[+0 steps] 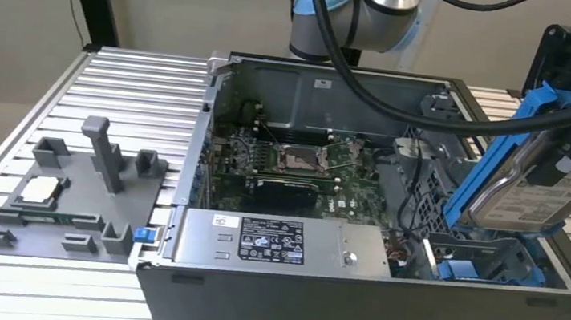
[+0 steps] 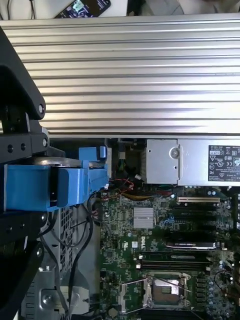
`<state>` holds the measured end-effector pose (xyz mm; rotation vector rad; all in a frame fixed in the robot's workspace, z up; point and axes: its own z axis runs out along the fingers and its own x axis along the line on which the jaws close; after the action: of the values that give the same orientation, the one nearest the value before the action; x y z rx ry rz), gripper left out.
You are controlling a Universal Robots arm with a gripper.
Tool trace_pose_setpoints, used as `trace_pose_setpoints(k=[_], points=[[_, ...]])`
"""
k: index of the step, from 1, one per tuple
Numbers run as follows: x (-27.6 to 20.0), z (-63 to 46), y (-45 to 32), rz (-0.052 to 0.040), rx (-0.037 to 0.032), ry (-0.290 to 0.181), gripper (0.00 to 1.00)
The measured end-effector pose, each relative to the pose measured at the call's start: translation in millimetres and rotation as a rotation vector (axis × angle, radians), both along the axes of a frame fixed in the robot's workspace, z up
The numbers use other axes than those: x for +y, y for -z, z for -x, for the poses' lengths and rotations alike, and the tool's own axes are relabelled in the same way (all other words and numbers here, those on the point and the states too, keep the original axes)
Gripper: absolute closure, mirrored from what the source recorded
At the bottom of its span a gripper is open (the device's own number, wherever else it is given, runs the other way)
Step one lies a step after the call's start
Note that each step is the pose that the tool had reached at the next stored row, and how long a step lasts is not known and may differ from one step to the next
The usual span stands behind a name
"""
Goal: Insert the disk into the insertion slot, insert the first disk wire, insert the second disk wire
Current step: 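Insert the disk into the insertion slot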
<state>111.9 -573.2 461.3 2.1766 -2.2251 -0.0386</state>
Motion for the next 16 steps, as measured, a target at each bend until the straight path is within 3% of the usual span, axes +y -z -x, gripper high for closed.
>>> trace_pose_setpoints(k=[8,16], points=[[0.0,0.0,5.7,0.0001,0.0000,0.000,1.00],[-1.1,-2.2,18.9,-0.0007,0.0000,0.012,1.00]])
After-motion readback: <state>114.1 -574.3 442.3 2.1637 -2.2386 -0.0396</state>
